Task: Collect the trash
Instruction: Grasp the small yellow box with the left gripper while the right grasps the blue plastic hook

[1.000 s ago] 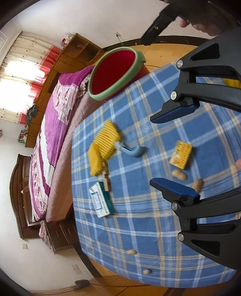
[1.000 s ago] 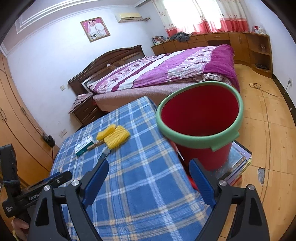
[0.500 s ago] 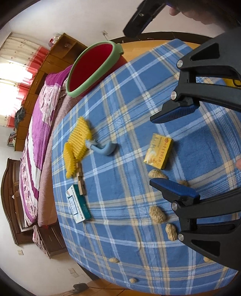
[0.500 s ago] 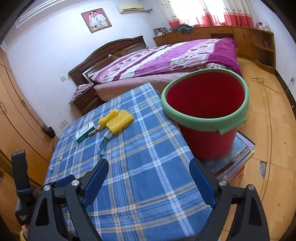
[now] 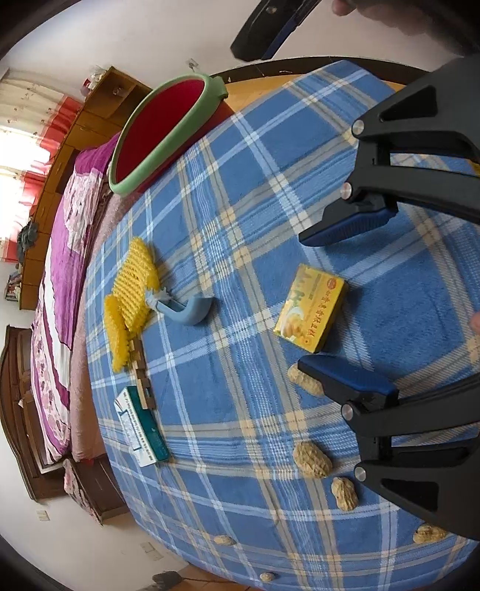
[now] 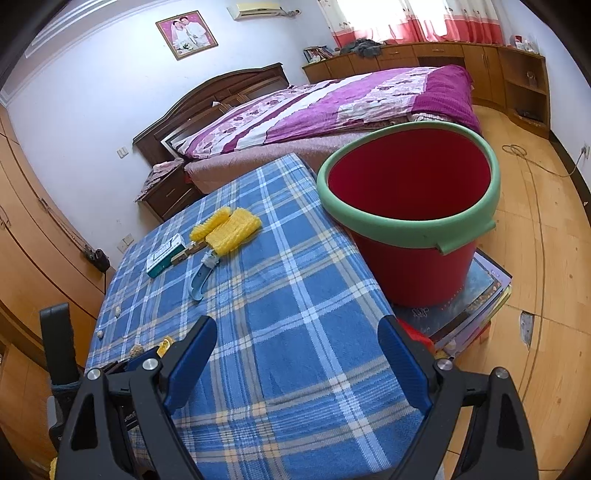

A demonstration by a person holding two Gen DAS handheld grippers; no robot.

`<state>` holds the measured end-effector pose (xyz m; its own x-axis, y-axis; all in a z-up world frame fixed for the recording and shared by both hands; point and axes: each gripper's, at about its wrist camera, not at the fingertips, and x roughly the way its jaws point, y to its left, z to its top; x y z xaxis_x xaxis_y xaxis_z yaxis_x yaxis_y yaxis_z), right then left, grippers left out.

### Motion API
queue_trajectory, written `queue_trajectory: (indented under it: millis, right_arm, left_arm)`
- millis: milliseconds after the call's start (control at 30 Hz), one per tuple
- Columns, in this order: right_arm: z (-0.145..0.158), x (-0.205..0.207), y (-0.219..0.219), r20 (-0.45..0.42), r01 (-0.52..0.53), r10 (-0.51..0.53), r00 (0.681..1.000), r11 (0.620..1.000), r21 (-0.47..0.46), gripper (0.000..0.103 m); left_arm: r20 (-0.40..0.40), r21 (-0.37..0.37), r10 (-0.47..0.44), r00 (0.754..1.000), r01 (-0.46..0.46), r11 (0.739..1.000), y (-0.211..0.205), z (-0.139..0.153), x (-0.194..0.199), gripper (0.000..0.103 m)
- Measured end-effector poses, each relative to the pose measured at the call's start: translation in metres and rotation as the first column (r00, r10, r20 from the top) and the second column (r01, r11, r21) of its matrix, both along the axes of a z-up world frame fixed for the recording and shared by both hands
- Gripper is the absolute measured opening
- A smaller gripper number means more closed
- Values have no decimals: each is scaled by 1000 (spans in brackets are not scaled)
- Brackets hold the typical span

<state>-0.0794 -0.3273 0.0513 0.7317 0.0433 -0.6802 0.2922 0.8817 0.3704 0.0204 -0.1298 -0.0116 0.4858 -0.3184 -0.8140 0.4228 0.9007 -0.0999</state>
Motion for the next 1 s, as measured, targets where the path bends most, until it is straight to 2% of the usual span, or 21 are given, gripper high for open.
queue_trajectory:
  millis: [167, 267, 300, 433, 600, 833, 1000]
  right_arm:
    - [-4, 2, -2, -11, 0, 0, 1000, 1000, 10, 91]
    - [-7, 4, -2, -17, -3, 3, 1000, 1000, 15, 91]
    - [-7, 5, -2, -18, -5, 5, 1000, 1000, 18, 91]
    - [-9, 9, -2, -23, -10, 11, 1000, 1000, 20, 91]
    - [-9, 20, 1, -34, -20, 20, 999, 1000, 8, 91]
    - [-6, 44, 16, -44, -62, 61, 997, 998, -13, 91]
    - [-7, 67, 38, -54, -118, 116, 992, 993, -30, 91]
  left_arm:
    - [34, 29, 9, 999, -10, 1000, -2, -3, 3, 61]
    - [60, 48, -1, 998, -2, 999, -4, -3, 1, 47]
    - [60, 47, -6, 998, 3, 999, -4, -3, 2, 47]
    - [42, -5, -6, 999, 6, 1000, 1, 1, 4, 47]
    - [62, -33, 21, 998, -19, 999, 11, 13, 13, 47]
    - [98, -46, 110, 989, -106, 993, 35, 29, 37, 47]
    - [92, -63, 185, 978, -180, 982, 59, 31, 53, 47]
